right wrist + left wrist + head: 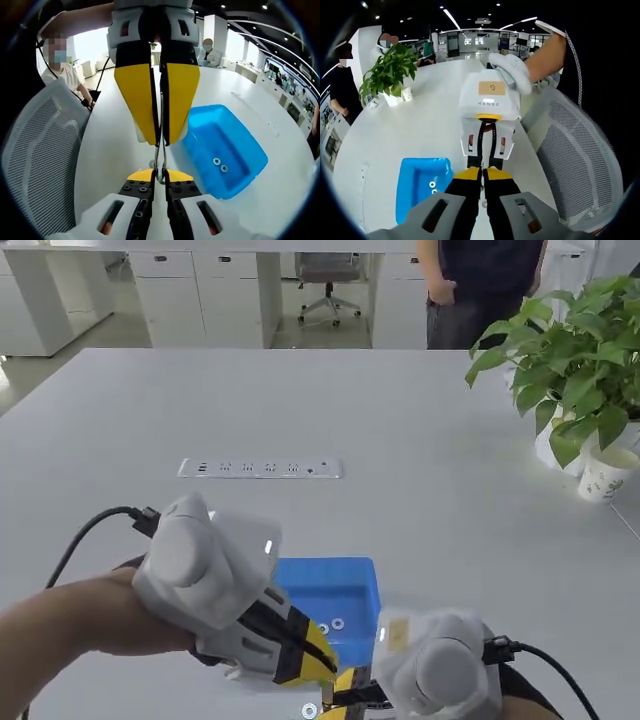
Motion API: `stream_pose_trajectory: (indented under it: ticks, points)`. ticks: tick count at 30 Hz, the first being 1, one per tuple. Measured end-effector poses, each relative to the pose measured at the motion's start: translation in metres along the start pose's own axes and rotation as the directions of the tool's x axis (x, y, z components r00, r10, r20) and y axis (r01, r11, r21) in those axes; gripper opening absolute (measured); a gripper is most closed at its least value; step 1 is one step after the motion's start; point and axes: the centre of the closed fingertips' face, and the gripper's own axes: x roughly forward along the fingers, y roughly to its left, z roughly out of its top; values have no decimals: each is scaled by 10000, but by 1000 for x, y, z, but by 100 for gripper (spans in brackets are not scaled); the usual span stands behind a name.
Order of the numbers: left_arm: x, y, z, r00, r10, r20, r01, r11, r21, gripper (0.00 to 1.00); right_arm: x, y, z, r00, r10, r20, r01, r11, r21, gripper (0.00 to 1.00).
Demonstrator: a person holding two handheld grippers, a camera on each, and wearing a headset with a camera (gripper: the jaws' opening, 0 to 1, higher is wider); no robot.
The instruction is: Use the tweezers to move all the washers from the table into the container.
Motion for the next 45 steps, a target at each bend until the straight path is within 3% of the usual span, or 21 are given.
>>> stream_pose_trajectory:
  ticks: [7, 23, 35, 45]
  points:
    - [-12, 5, 12, 9999, 73, 138, -75, 9999, 137, 5, -9, -7, 15, 10000, -62, 67, 64, 9995, -298, 9]
    - [-37, 32, 32, 9975, 653, 257, -666, 9962, 558, 5, -20, -39, 46, 9984, -335, 465, 368, 9966, -734, 9]
    - [-43, 53, 34, 9957, 892, 243, -906, 9936, 669, 5, -20, -62, 54, 9972, -515, 539, 560, 9948, -851, 9]
    - [-35, 67, 24, 9955, 930, 153, -938, 9936, 632, 5, -9, -77, 46, 9979, -523, 376, 554, 9946, -881, 9]
